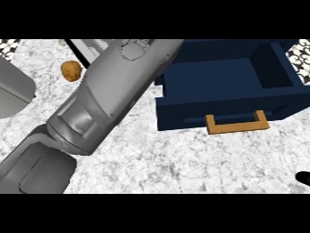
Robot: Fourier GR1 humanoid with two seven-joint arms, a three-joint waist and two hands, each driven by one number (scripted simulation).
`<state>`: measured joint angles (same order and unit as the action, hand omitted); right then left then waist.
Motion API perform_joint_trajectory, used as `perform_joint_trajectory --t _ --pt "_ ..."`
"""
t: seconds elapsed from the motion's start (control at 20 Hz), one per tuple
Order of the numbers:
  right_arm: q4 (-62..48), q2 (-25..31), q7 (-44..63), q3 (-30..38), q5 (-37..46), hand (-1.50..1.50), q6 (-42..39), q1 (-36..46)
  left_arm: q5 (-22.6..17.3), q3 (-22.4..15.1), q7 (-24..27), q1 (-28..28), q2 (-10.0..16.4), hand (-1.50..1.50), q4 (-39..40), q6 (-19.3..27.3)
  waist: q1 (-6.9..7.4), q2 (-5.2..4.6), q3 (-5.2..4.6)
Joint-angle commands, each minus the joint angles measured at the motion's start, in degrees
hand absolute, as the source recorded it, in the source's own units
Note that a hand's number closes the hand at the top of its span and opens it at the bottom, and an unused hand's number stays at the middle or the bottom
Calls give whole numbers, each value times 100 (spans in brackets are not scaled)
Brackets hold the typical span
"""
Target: Pick up the can, place it into the drawer and close the drawer
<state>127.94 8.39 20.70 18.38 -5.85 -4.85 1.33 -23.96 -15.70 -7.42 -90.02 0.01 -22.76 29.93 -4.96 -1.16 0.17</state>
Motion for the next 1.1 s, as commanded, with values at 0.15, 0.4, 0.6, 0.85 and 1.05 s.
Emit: perform_joint_trajectory --t 0.15,0.4,0.6,0.85,1.05 --pt "-108 -8 -30 -105 109 -150 35 127 -324 -260 365 56 -1 -150 261 472 -63 -22 3" --pt "3 191 38 -477 756 -150 51 426 -442 -403 369 -200 -1 -150 360 662 -62 -61 -2" --pt "-112 488 -368 -395 774 -150 -279 403 -651 -173 646 -102 -1 -150 523 703 -92 -83 2" --pt "-253 812 -631 -675 1537 -150 -362 630 -891 -100 534 -319 -1 -150 530 591 -9 -50 -3" --pt "-863 1109 -963 -990 2373 -150 -388 887 -1113 -51 607 -414 -1 -150 405 738 69 -60 -1"
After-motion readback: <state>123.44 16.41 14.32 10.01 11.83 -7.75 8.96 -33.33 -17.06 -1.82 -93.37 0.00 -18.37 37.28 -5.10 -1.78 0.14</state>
